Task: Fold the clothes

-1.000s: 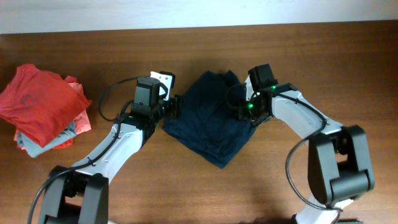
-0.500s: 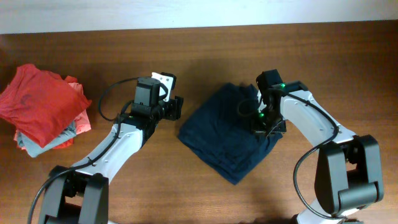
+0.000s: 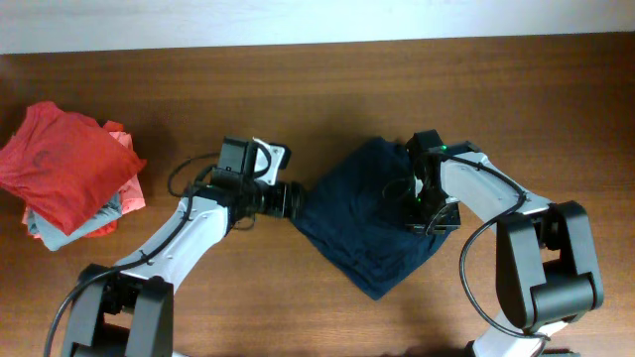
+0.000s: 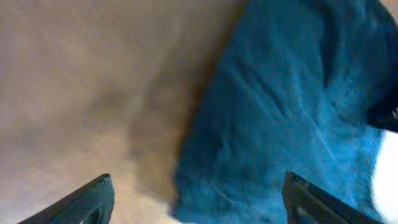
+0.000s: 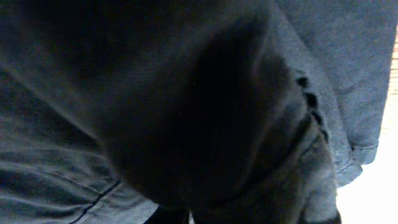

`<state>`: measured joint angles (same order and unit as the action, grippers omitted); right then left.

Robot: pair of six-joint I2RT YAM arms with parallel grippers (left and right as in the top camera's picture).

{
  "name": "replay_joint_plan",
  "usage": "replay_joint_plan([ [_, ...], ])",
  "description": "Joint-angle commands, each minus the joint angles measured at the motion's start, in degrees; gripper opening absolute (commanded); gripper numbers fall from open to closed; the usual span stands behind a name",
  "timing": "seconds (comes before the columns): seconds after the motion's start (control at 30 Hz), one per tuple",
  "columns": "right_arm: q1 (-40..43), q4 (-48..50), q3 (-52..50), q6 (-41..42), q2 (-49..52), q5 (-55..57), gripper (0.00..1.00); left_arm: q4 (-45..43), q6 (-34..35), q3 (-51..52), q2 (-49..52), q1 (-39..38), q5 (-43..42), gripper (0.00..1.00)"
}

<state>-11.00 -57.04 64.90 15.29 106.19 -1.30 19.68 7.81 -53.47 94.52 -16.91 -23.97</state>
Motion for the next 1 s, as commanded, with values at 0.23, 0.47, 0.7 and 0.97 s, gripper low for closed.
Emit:
replay_joint_plan([
  [0.23, 0.20, -0.22, -0.52, 0.66, 0.55, 2.14, 0.13, 5.88, 17.79, -0.28, 1.16, -1.01, -5.57, 0.99],
  [0.47, 0.20, -0.44, -0.52, 0.66, 0.55, 1.99, 0.13, 5.49, 22.03, -0.13, 2.32, -5.81, -0.79, 0.99],
  [0.7, 0.20, -0.98, -0.52, 0.37, 0.55, 1.99, 0.13, 5.46, 29.66, -0.13, 6.21, -8.68, 2.93, 0.99],
  [0.97, 0.20, -1.14, -0.52, 0.17, 0.55, 1.99, 0.13, -3.10, 31.43, -0.13, 11.13, -8.87, 3.65, 0.99],
])
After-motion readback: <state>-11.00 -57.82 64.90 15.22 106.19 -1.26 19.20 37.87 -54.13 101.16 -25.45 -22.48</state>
